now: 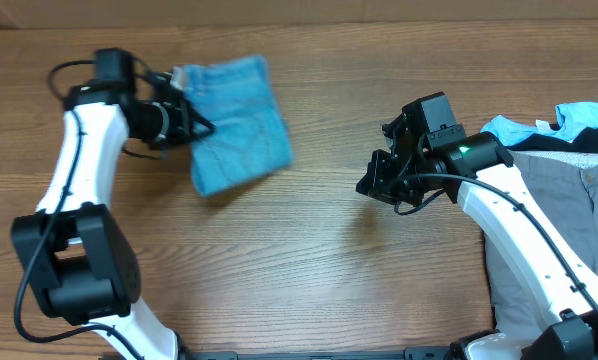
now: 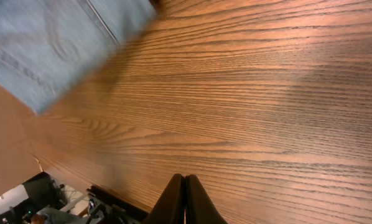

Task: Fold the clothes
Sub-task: 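Carry the jeans bundle to the upper-left table corner with the left gripper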

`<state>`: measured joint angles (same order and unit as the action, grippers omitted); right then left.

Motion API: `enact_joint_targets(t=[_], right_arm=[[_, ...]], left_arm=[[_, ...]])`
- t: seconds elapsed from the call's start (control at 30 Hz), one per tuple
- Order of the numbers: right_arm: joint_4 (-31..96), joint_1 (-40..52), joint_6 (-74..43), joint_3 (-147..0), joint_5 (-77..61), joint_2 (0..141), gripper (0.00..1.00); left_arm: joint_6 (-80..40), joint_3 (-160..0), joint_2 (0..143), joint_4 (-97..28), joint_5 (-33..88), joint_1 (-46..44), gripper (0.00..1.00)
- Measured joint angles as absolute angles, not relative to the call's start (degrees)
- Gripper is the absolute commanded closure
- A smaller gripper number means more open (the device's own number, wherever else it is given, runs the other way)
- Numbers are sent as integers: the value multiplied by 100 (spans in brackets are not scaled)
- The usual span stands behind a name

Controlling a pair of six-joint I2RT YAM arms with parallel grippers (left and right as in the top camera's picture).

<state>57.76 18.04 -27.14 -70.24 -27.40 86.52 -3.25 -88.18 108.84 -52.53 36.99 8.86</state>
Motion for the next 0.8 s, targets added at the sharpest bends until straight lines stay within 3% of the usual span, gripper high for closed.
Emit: enact_joint_targets(t=[0.47,0.8], right_arm=[[5959,1804,-2696,-7024,-2738,8652,96],[6007,1802,-2694,-7024,-2738,8652,96]], left_arm=[[-1693,-8818,11775,-3935,2834,2694,96],[-2928,-8818,12368,-3481,2860,3282,96]])
